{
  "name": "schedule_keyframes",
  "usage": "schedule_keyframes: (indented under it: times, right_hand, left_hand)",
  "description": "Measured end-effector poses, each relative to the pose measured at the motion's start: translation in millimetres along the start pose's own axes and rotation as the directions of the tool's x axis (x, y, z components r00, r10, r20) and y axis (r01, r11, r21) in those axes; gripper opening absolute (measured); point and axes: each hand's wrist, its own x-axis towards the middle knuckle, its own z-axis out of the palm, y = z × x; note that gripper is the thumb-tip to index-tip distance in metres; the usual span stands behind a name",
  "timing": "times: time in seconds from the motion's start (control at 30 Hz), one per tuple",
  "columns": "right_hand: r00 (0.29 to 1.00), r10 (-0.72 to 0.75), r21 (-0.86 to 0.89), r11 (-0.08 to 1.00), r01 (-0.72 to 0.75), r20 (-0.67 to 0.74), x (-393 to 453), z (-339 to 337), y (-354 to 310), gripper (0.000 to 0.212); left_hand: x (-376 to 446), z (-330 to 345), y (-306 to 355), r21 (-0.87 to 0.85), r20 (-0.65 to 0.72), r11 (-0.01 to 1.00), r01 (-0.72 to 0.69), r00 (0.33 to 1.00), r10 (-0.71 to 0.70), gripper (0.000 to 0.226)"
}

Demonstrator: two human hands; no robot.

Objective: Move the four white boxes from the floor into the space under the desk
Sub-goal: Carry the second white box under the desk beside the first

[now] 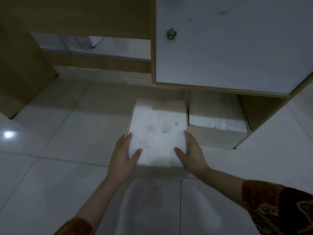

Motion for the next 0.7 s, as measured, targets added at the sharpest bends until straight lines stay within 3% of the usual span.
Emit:
schedule_keyframes:
  times: [0.03, 0.1, 0.13, 0.2, 0.33, 0.53, 0.7]
  right_hand:
    - [0.994, -0.083, -0.130, 0.987, 0.091, 0.065, -8, 0, 0, 0.074]
    - [0.941, -0.267, -0.400, 0.854, 0.332, 0.210, -23, 3, 0, 0.077]
    - [0.896, -0.336, -0.505, 0.741, 0.442, 0.291, -30, 7, -1, 0.078]
    - [0.829, -0.386, -0.608, 0.564, 0.559, 0.405, -36, 14, -2, 0.070]
    - [0.830, -0.364, -0.697, 0.454, 0.555, 0.423, -26, 17, -4, 0.081]
    - [0.868, -0.335, -0.726, 0.480, 0.493, 0.368, 10, 18, -16, 0.080]
    - [0.901, -0.302, -0.762, 0.487, 0.428, 0.313, 45, 14, -17, 0.082]
  left_hand:
    - [-13, 1, -1, 0.154, 0.026, 0.982, -0.109, 0.994, 0.106, 0.061]
    - [-34, 6, -2, 0.449, 0.131, 0.819, -0.357, 0.933, 0.335, 0.064]
    - [-42, 9, -1, 0.535, 0.202, 0.727, -0.431, 0.901, 0.385, 0.065]
    - [-44, 16, 3, 0.614, 0.240, 0.640, -0.462, 0.882, 0.406, 0.070]
    - [-22, 18, 8, 0.659, 0.209, 0.605, -0.447, 0.882, 0.424, 0.065]
    - [30, 24, 6, 0.620, 0.289, 0.642, -0.451, 0.892, 0.348, 0.058]
    - [68, 33, 10, 0.672, 0.291, 0.585, -0.453, 0.889, 0.354, 0.058]
